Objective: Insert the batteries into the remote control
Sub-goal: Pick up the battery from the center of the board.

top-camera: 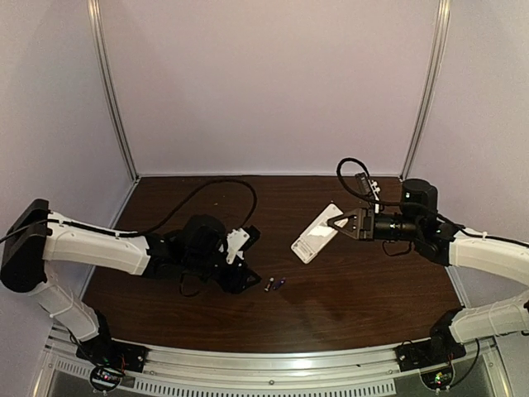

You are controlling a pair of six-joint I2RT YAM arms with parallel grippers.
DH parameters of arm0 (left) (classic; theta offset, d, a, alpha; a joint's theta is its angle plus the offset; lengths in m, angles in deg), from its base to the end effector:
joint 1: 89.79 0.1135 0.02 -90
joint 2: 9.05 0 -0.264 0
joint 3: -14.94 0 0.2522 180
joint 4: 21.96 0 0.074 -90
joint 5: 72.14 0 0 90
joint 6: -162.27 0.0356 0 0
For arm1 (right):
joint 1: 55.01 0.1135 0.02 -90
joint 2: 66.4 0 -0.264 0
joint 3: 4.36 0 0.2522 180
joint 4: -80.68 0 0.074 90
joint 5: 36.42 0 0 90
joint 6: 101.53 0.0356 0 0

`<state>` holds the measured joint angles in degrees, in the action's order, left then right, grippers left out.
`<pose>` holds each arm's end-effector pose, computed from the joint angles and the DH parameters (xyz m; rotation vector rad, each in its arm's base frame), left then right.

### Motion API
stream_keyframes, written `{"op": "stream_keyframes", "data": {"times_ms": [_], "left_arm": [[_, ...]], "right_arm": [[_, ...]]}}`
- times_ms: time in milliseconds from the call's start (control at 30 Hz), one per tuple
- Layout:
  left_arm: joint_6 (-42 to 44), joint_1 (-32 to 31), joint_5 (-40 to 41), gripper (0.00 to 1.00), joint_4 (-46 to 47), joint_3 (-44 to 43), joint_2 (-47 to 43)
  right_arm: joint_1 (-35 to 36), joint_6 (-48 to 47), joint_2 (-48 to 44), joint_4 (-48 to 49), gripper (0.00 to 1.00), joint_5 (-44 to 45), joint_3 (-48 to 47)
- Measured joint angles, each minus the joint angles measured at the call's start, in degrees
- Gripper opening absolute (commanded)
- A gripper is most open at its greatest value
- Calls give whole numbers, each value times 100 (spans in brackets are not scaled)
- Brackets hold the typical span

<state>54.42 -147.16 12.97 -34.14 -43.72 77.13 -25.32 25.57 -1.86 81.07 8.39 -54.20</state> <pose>0.1648 -0.2630 0.1905 0.8515 2.2288 -0.7642 0.2016 0.1440 0.2634 -0.4979 1.9659 1.4956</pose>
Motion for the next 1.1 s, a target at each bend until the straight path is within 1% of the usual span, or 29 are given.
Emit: {"op": "stream_keyframes", "data": {"times_ms": [167, 333, 467, 600, 833, 1100], "left_arm": [[-70, 15, -365, 57, -592, -632, 697], [-138, 15, -393, 55, -1034, -1314, 1237], [-184, 15, -262, 45, -1309, -1641, 1473], [-179, 15, -173, 38, -1550, -1982, 1779], [-153, 15, -149, 32, -1759, -2236, 2157], [-111, 15, -101, 29, -1956, -2468, 2428]], "right_arm": [[-122, -254, -240, -525, 0, 28, 35], [-236, -348, -334, -870, 0, 44, 125], [-286, -389, -337, -1064, 0, 55, 133], [-341, -433, -348, -1209, 0, 92, 133], [-415, -446, -348, -1325, 0, 131, 155], [-448, -481, -348, -1353, 0, 131, 184]]}}
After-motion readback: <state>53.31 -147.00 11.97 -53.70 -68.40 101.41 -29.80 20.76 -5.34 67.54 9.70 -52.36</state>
